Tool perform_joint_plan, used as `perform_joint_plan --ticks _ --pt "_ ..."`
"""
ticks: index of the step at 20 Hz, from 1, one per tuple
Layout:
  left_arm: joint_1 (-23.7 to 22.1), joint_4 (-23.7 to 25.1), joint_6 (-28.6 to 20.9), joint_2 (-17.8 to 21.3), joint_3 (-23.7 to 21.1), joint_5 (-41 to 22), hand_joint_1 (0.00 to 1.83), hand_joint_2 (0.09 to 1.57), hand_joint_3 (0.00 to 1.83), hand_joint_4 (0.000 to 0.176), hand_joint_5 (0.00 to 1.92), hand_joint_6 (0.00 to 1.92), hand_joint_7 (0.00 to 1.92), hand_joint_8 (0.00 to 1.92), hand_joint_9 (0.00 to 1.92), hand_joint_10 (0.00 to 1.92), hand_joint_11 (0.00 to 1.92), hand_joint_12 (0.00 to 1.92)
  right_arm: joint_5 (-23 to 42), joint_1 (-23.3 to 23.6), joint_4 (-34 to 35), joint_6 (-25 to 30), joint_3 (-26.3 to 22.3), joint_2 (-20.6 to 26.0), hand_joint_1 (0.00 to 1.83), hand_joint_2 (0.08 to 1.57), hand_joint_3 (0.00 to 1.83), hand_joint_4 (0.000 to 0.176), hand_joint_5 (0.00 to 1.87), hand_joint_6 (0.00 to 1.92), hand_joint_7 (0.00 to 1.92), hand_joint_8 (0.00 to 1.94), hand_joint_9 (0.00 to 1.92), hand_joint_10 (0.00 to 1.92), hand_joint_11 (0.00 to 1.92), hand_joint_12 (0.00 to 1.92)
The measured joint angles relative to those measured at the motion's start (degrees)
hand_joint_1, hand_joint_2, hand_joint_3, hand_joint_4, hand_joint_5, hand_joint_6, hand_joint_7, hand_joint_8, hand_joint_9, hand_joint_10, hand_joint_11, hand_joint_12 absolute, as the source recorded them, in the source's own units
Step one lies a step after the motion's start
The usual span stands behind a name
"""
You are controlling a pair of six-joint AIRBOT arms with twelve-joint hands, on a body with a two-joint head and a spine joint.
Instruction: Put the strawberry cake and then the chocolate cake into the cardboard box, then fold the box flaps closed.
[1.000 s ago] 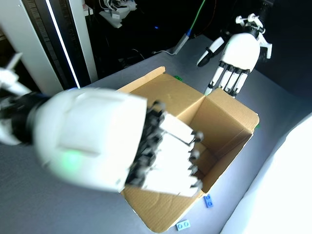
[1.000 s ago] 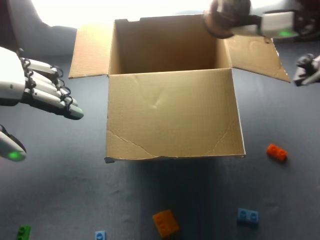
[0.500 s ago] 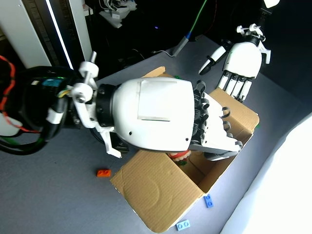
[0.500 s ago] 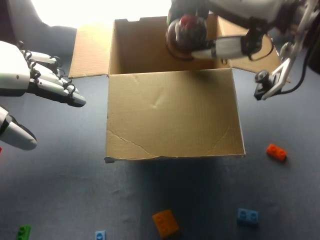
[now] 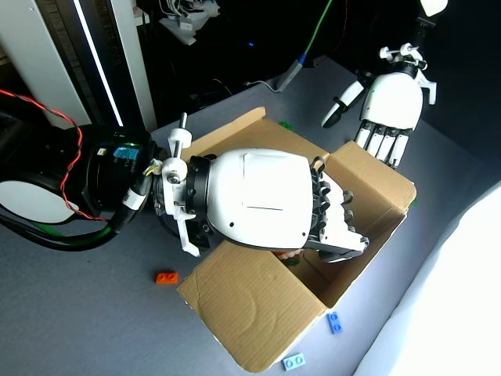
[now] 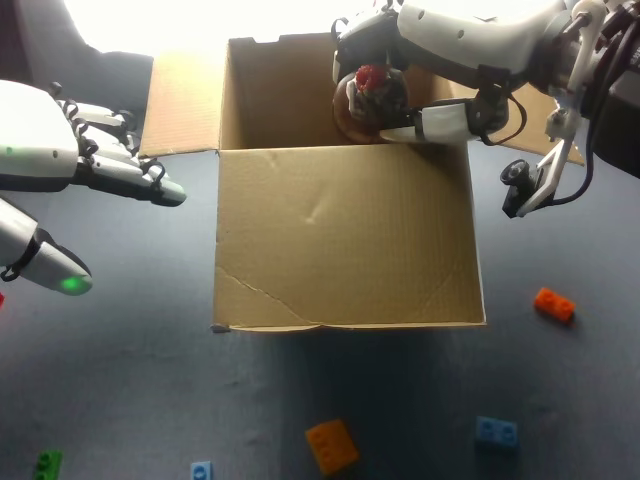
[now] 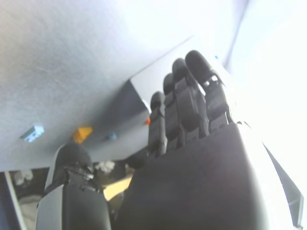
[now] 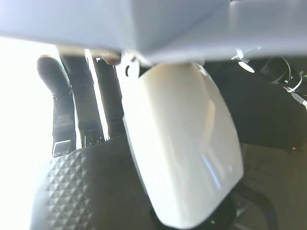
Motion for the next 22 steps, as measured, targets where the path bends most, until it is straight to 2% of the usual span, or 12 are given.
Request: perform_joint_plan --ticks 1,2,3,4,6,7,8,10,12,14,18,22 --pt "0.00 -0.11 0.00 0.00 0.00 0.35 0.22 1.09 0.00 0.047 0.14 0.00 0.23 0.00 0.28 0.00 0.00 0.96 0.09 0.00 -0.02 0.00 0.00 0.00 1.11 1.19 0.00 0.000 0.83 1.18 0.74 0.82 0.55 1.08 0.22 1.72" --pt "0.00 -0.13 0.00 0.00 0.00 0.76 0.21 1.10 0.00 0.049 0.14 0.00 0.24 0.00 0.28 0.00 0.00 0.96 0.04 0.00 -0.02 -0.02 0.00 0.02 1.06 1.14 0.00 0.000 0.66 0.60 0.73 0.44 0.54 0.93 0.19 1.67" --pt "0.00 -0.15 0.00 0.00 0.00 1.16 0.21 1.10 0.00 0.049 0.14 0.00 0.24 0.00 0.28 0.00 0.00 0.96 0.00 0.00 -0.07 -0.11 0.00 0.09 1.06 1.14 0.00 0.000 0.66 0.60 0.73 0.44 0.54 0.93 0.19 1.67" --pt "0.02 -0.20 0.02 0.00 0.07 1.46 0.16 1.11 0.01 0.050 0.13 0.00 0.22 0.00 0.27 0.00 0.00 0.95 -0.17 0.00 -0.17 -0.20 0.00 0.28 0.89 1.08 0.00 0.000 0.43 0.07 0.54 0.04 0.47 0.44 0.02 1.55" --pt "0.04 -0.57 0.02 -0.11 0.42 1.84 0.17 1.11 0.00 0.056 0.13 0.00 0.22 0.00 0.27 0.00 0.00 0.95 -0.81 0.00 -0.24 -0.26 0.13 0.44 0.67 1.05 0.00 0.000 0.10 0.00 0.23 0.00 0.29 0.12 0.00 1.10" --pt "0.04 -0.76 0.02 -0.22 0.44 2.43 0.17 1.11 0.00 0.057 0.13 0.00 0.22 0.00 0.27 0.00 0.00 0.95 -0.92 0.00 -0.04 -0.26 0.13 0.63 0.63 1.01 0.00 0.001 0.04 0.01 0.13 0.01 0.21 0.05 0.00 0.87" --pt "0.04 -0.87 0.17 -0.28 0.44 2.78 0.17 1.11 0.00 0.057 0.13 0.00 0.22 0.00 0.27 0.00 0.00 0.95 -0.87 0.02 -0.11 -0.22 0.13 0.92 0.63 1.01 0.00 0.001 0.04 0.01 0.13 0.01 0.21 0.05 0.00 0.87" --pt "0.04 -0.98 0.20 -0.28 0.55 3.19 0.14 1.11 0.00 0.050 0.14 0.00 0.22 0.00 0.27 0.00 0.00 0.93 -0.92 0.04 0.00 -0.22 0.11 1.60 0.55 0.93 0.00 0.004 0.00 0.00 0.00 0.00 0.06 0.01 0.00 0.27" --pt "0.04 -1.27 0.20 -0.28 0.55 3.39 0.12 1.09 0.00 0.053 0.15 0.01 0.22 0.00 0.27 0.00 0.00 0.92 -1.44 0.28 0.00 -0.17 -0.07 2.43 0.53 0.89 0.00 0.002 0.00 0.00 0.01 0.00 0.06 0.01 0.00 0.32" --pt "0.00 -1.97 0.20 -0.28 0.55 3.39 0.15 1.09 0.00 0.051 0.14 0.00 0.22 0.00 0.27 0.00 0.00 0.95 -2.60 0.87 -0.07 -0.15 -0.79 3.78 0.43 0.89 0.00 0.000 0.00 0.00 0.00 0.00 0.03 0.00 0.00 0.14" --pt "-0.02 -3.54 0.22 -0.28 0.66 4.22 0.14 1.11 0.00 0.047 0.14 0.00 0.22 0.00 0.26 0.00 0.00 0.86 -5.64 0.85 -1.92 -0.15 -4.31 9.14 0.21 0.97 0.03 0.000 0.00 0.00 0.01 0.00 0.00 0.00 0.00 0.04" --pt "-0.13 -4.50 0.22 -0.28 0.66 4.83 0.02 1.17 0.01 0.024 0.14 0.00 0.18 0.00 0.20 0.00 0.00 0.73 -5.27 0.39 -1.97 -0.15 -6.54 15.85 0.01 1.10 0.02 0.000 0.00 0.00 0.05 0.00 0.02 0.01 0.00 0.01"
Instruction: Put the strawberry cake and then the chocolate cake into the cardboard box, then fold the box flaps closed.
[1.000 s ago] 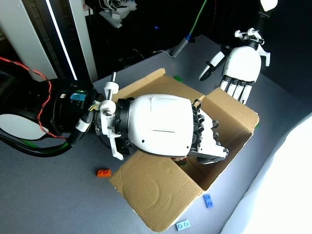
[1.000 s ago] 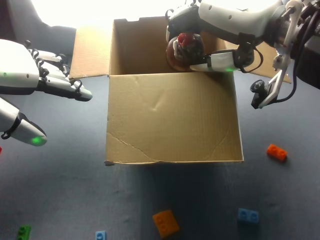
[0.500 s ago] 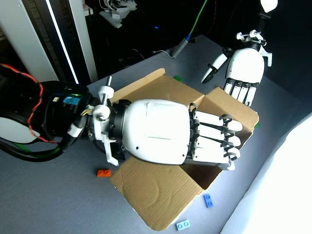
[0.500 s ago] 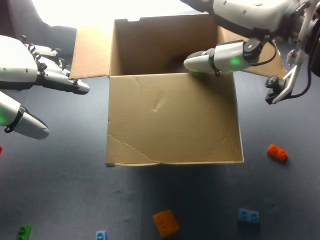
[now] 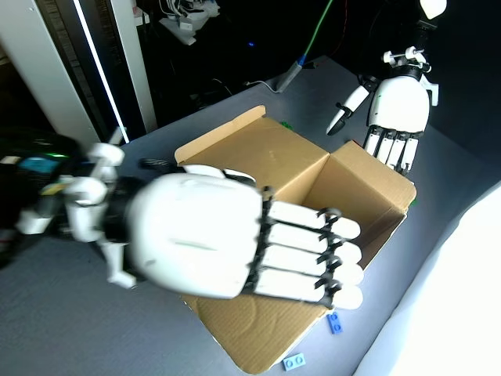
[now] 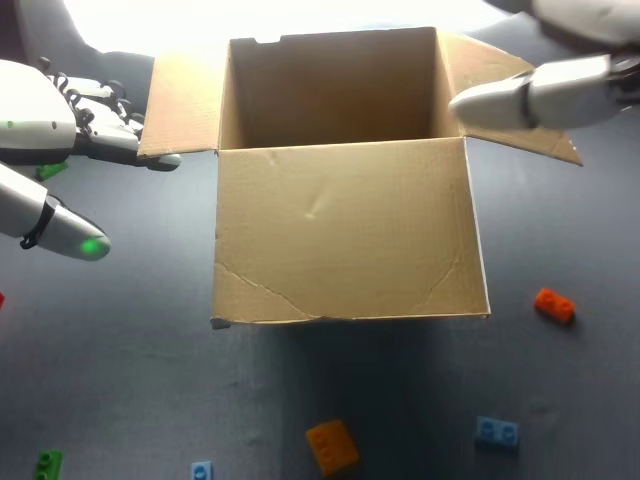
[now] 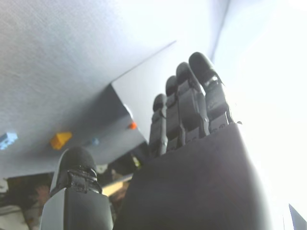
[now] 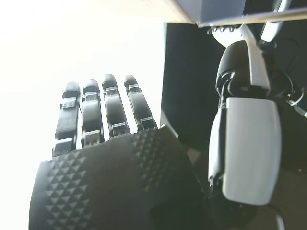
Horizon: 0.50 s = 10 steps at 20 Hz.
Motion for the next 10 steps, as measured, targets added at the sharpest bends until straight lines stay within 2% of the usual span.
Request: perform_joint_plan --ticks 3,6,10 --pt "-0.81 0.46 0.04 0.00 0.52 0.59 0.00 1.21 0.02 0.015 0.14 0.00 0.16 0.00 0.18 0.00 0.00 0.70 0.15 -2.08 1.81 -0.04 -1.51 4.31 0.00 1.12 0.03 0.000 0.00 0.00 0.06 0.01 0.04 0.01 0.00 0.00" --pt "-3.13 -0.26 0.02 0.00 1.53 0.90 0.00 1.21 0.01 0.000 0.08 0.00 0.11 0.01 0.12 0.00 0.00 0.54 1.27 -8.17 6.80 -0.04 -2.56 8.41 0.00 1.11 0.02 0.000 0.00 0.00 0.05 0.00 0.04 0.01 0.00 0.00" --pt "-6.56 0.37 -0.02 -0.33 3.39 0.31 0.00 1.23 0.01 0.000 0.08 0.00 0.11 0.01 0.13 0.01 0.00 0.53 2.21 -11.78 8.09 -4.15 -2.69 9.44 0.00 1.14 0.02 0.000 0.00 0.00 0.04 0.01 0.03 0.01 0.00 0.00"
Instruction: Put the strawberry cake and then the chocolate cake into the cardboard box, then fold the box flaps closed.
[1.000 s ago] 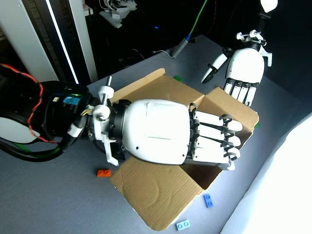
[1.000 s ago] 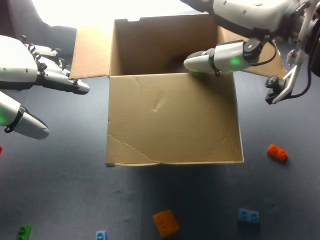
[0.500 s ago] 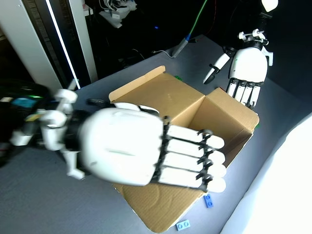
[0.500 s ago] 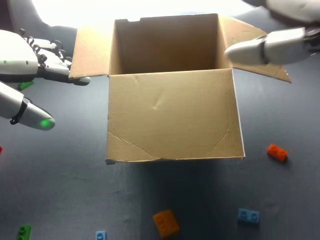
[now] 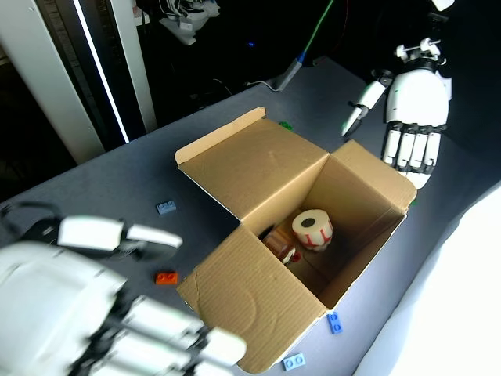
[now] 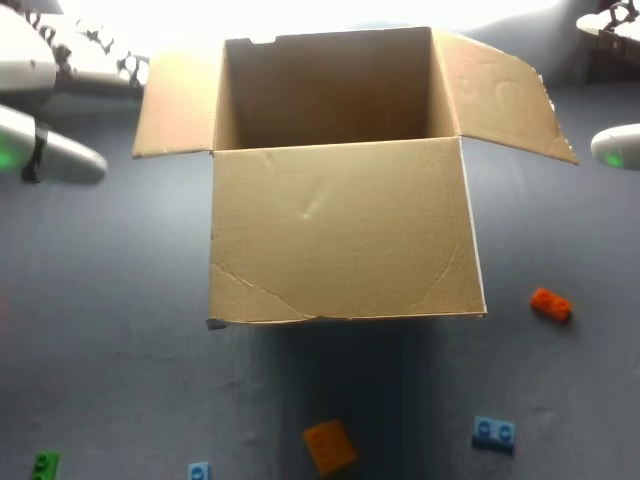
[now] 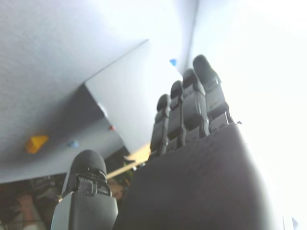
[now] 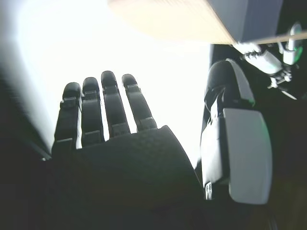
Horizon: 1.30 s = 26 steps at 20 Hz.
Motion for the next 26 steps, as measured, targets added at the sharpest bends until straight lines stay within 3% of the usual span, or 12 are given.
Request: perform_joint_plan --ticks 4,5,10,13,15,18,21,23,26 --pt "-5.97 2.97 -1.27 -0.37 1.38 -1.99 0.00 1.24 0.01 0.000 0.10 0.01 0.12 0.00 0.13 0.01 0.00 0.54 5.40 -7.89 0.09 -0.15 -0.17 0.00 0.00 1.14 0.02 0.000 0.05 0.02 0.11 0.03 0.08 0.02 0.03 0.01" --pt "-7.52 4.81 -1.53 -0.37 1.38 -1.99 0.00 1.24 0.00 0.000 0.11 0.01 0.12 0.00 0.13 0.00 0.00 0.55 5.81 -9.73 0.63 -0.15 -0.17 0.02 0.00 1.15 0.00 0.000 0.07 0.00 0.13 0.02 0.11 0.00 0.00 0.11" --pt "-11.96 8.46 -3.50 -0.44 0.87 -4.59 0.00 1.25 0.00 0.000 0.09 0.00 0.12 0.00 0.14 0.01 0.00 0.69 9.31 -15.13 8.52 -0.20 0.20 -0.15 0.00 1.17 0.01 0.000 0.06 0.01 0.14 0.00 0.10 0.01 0.00 0.14" --pt "-12.81 10.45 -4.20 -0.42 0.52 -5.11 0.00 1.24 0.00 0.000 0.09 0.00 0.11 0.00 0.13 0.00 0.00 0.57 9.92 -18.80 9.62 -0.24 0.20 -1.49 0.00 1.19 0.01 0.000 0.08 0.01 0.14 0.00 0.10 0.01 0.00 0.09" --pt "-14.16 11.19 -4.61 -0.31 -0.37 -5.51 0.00 1.25 0.00 0.000 0.08 0.01 0.11 0.00 0.11 0.00 0.00 0.50 9.14 -20.81 9.35 -0.24 0.17 -2.54 0.00 1.21 0.00 0.000 0.09 0.00 0.16 0.00 0.12 0.01 0.00 0.21" --pt "-15.52 12.24 -4.96 0.04 -2.80 -6.47 0.00 1.26 0.00 0.000 0.05 0.00 0.08 0.00 0.09 0.00 0.00 0.38 9.33 -22.16 9.44 -0.28 0.20 -3.19 0.00 1.21 0.00 0.000 0.08 0.00 0.15 0.00 0.11 0.00 0.00 0.17" --pt "-16.20 13.86 -5.90 0.37 -4.81 -7.82 0.00 1.24 0.00 0.004 0.06 0.00 0.08 0.00 0.08 0.00 0.00 0.40 9.55 -22.21 9.73 -2.45 0.31 -4.92 0.00 1.19 0.00 0.000 0.08 0.00 0.16 0.00 0.13 0.01 0.00 0.22" --pt "-16.17 15.96 -6.05 0.48 -6.45 -8.55 0.00 1.25 0.00 0.016 0.02 0.00 0.06 0.00 0.07 0.00 0.00 0.37 10.05 -22.16 7.48 -2.47 0.31 -6.03 0.00 1.20 0.00 0.000 0.05 0.00 0.12 0.00 0.08 0.00 0.00 0.05" --pt "-16.17 17.22 -6.05 0.81 -8.26 -8.76 0.00 1.26 0.01 0.011 0.04 0.01 0.07 0.00 0.08 0.00 0.00 0.40 10.84 -21.00 6.95 -3.04 0.33 -7.34 0.00 1.22 0.01 0.000 0.03 0.00 0.10 0.00 0.08 0.00 0.00 0.03"
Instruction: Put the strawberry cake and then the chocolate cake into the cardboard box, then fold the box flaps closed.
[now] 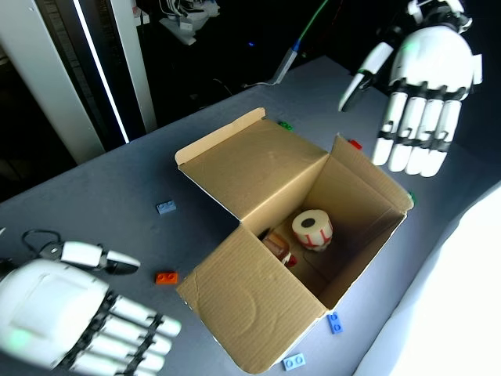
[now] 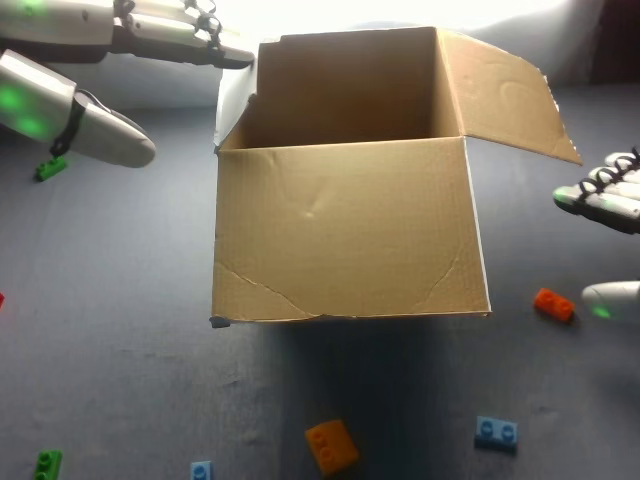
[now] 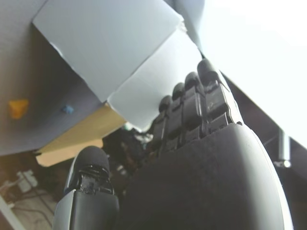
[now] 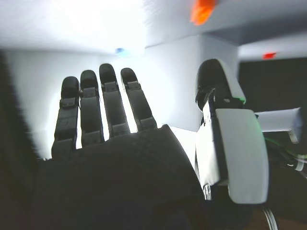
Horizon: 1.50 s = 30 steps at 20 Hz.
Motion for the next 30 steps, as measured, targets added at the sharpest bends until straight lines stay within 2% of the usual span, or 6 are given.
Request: perform_joint_plan --ticks 7,9,18,22,26,30 --pt "0.85 3.89 -0.11 -0.46 -4.13 1.49 0.00 1.25 0.00 0.008 0.08 0.00 0.12 0.00 0.12 0.01 0.00 0.62 0.68 3.28 0.04 -0.13 0.11 -0.28 0.00 1.19 0.00 0.000 0.07 0.01 0.14 0.02 0.09 0.02 0.04 0.02" --pt "1.03 3.98 -0.11 -1.27 -3.98 1.64 0.00 1.26 0.00 0.006 0.08 0.00 0.12 0.00 0.12 0.01 0.00 0.58 0.70 3.39 0.02 -0.13 0.11 0.20 0.00 1.17 0.01 0.000 0.10 0.00 0.15 0.01 0.10 0.00 0.00 0.21" --pt "2.27 5.46 -0.17 -9.86 5.88 1.60 0.00 1.26 0.00 0.006 0.07 0.01 0.13 0.00 0.14 0.01 0.00 0.72 1.18 8.31 0.04 -0.20 -1.64 3.87 0.00 1.19 0.00 0.000 0.05 0.00 0.13 0.00 0.11 0.00 0.00 0.19" --pt "4.31 6.64 0.02 -10.43 6.75 1.64 0.00 1.26 0.00 0.012 0.06 0.00 0.14 0.00 0.14 0.01 0.00 0.65 0.90 12.68 -0.24 -0.15 -2.71 5.18 0.00 1.21 0.00 0.000 0.03 0.00 0.12 0.00 0.10 0.01 0.00 0.08" --pt "6.16 6.25 0.17 -10.47 6.80 2.05 0.00 1.26 0.00 0.013 0.07 0.00 0.12 0.00 0.14 0.01 0.00 0.64 0.35 15.39 -2.56 -0.11 -4.26 5.35 0.00 1.20 0.00 0.000 0.03 0.00 0.12 0.00 0.11 0.00 0.00 0.24" --pt "7.54 4.70 0.22 -10.49 7.02 2.23 0.00 1.25 0.00 0.010 0.10 0.01 0.13 0.00 0.16 0.01 0.00 0.69 -1.05 18.01 -3.19 -0.13 -5.16 5.18 0.00 1.22 0.00 0.000 0.01 0.00 0.12 0.00 0.11 0.00 0.00 0.16"
